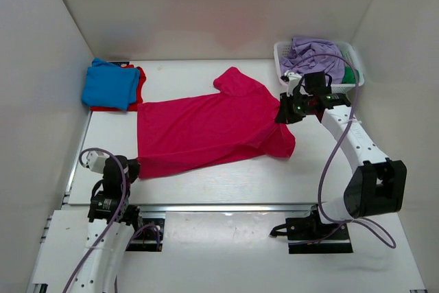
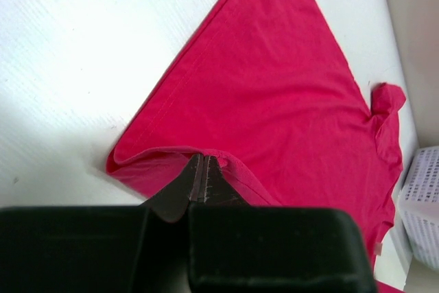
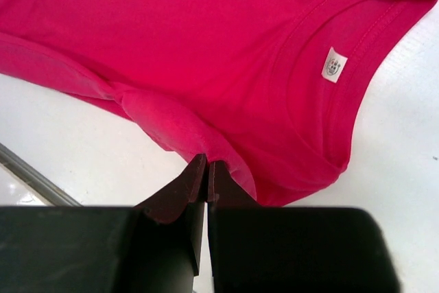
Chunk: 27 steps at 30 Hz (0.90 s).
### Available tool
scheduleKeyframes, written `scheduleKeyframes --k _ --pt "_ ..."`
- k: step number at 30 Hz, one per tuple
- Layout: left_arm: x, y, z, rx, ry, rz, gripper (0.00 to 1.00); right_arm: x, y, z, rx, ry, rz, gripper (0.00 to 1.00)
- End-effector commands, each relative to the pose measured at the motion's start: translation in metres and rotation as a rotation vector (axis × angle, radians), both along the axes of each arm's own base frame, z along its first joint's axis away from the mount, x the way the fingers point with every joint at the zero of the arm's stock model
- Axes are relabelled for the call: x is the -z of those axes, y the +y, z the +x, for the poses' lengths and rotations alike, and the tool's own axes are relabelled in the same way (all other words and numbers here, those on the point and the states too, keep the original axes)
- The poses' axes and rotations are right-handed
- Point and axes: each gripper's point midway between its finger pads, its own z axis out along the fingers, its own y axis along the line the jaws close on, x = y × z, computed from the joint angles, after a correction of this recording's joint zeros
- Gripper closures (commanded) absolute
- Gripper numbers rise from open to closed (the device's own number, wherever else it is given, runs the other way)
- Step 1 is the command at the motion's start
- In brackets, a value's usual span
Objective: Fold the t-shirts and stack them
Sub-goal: Fold the flattened tshirt in 1/3 of the way
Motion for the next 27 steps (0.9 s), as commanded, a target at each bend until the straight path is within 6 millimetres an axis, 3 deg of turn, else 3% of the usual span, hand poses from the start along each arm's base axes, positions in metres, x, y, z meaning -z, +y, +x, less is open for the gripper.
scheduleKeyframes --k 1,8,19,27 --pt "-0.002 0.008 0.01 -0.043 -0.044 0.011 1.0 -0.018 0.005 0.024 -0.023 -0.099 -0.003 0.99" --pt "0.001 0.011 0.017 -0.036 -0.075 0.041 1.0 -0.015 0.014 0.044 -0.041 -0.109 -0.008 1.0" --pt "-0.02 0.011 0.033 0.015 -0.144 0.13 1.0 -0.01 0.031 0.066 -0.114 -0.113 -0.044 1.0" --pt "-0.005 0.008 0.034 0.028 -0.119 0.122 1.0 0.004 0.051 0.081 -0.157 -0.101 -0.047 1.0"
